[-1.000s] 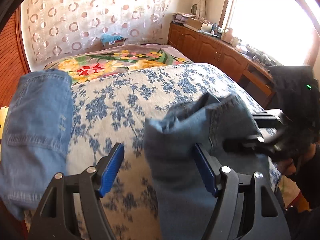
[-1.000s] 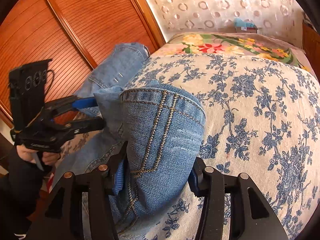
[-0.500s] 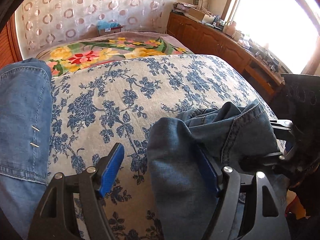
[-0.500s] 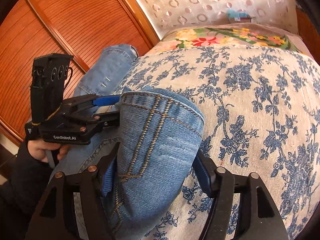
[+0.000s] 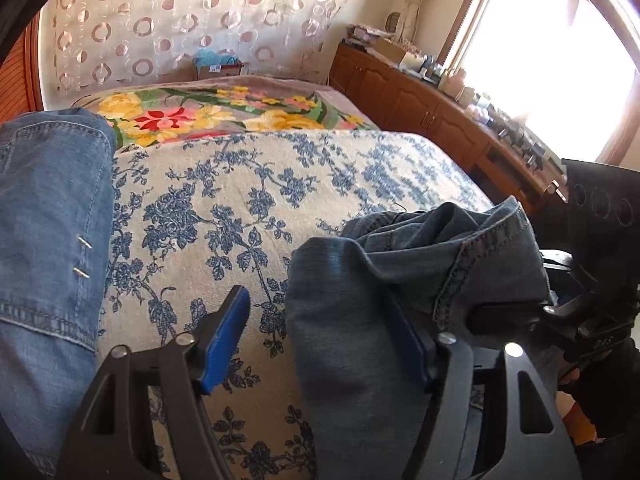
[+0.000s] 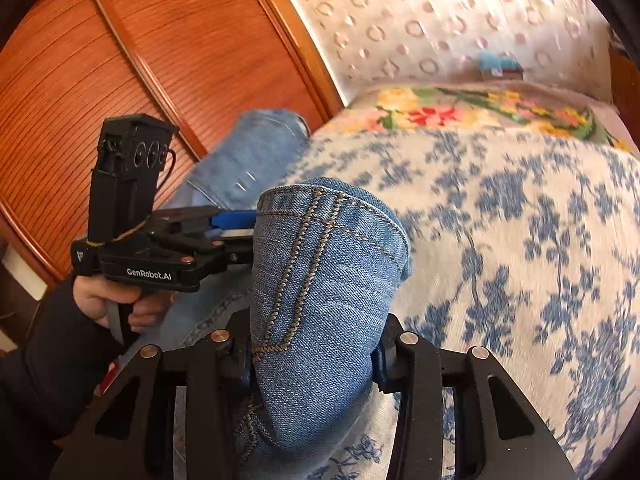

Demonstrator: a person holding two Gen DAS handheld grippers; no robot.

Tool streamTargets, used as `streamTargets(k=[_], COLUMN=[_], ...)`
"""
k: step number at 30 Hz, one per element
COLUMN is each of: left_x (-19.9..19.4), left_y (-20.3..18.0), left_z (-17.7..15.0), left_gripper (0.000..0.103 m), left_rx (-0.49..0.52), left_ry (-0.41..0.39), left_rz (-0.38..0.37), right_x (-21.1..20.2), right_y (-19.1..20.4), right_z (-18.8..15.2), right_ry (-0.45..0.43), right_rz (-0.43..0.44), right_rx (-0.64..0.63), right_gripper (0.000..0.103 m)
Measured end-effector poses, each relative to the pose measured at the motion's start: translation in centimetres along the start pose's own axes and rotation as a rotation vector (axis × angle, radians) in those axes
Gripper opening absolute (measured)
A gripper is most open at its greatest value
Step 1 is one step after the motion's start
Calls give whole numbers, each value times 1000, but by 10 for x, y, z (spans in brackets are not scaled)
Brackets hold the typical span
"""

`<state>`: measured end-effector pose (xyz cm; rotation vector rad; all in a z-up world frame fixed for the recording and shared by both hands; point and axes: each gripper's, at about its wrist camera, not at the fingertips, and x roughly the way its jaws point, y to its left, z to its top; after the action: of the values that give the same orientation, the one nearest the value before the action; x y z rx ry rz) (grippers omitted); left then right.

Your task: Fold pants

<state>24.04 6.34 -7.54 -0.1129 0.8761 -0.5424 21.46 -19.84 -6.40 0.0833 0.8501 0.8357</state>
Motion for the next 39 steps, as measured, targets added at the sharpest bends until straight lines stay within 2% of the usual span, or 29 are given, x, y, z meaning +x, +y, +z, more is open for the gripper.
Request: streamTargets(k=[4, 9, 17, 22, 26, 31, 34, 39], left_x=[-24, -75, -174, -231, -272, -284, -275, -222], left_y=[5, 17, 44, 62, 75, 104, 128, 187], left_z=[1, 3, 13, 20, 26, 40, 46, 64], left_gripper=[58, 58, 56, 56, 56, 56, 56, 57], left_rx=[-28, -80, -118, -131, -128, -127, -143, -199], left_ry=[-56, -178, -373, -470, -541, -521, -495, -377], left_rz=[4, 28, 149, 225, 293, 441, 489, 525], right_x=[-1, -1, 5, 14, 17, 45, 80, 133], right_y=[14, 53, 143, 188, 219, 233, 231, 204], right_z=[17, 53, 115, 147, 176, 208, 221, 232], right_ry=[-9, -19, -78, -112, -154, -174, -171, -171], right_rz=[15, 38, 83, 137, 213, 337, 384, 406], right_rx=[-35, -132, -342, -411, -444, -395, -360, -300], right_gripper=[39, 38, 37, 37, 37, 37, 37, 37])
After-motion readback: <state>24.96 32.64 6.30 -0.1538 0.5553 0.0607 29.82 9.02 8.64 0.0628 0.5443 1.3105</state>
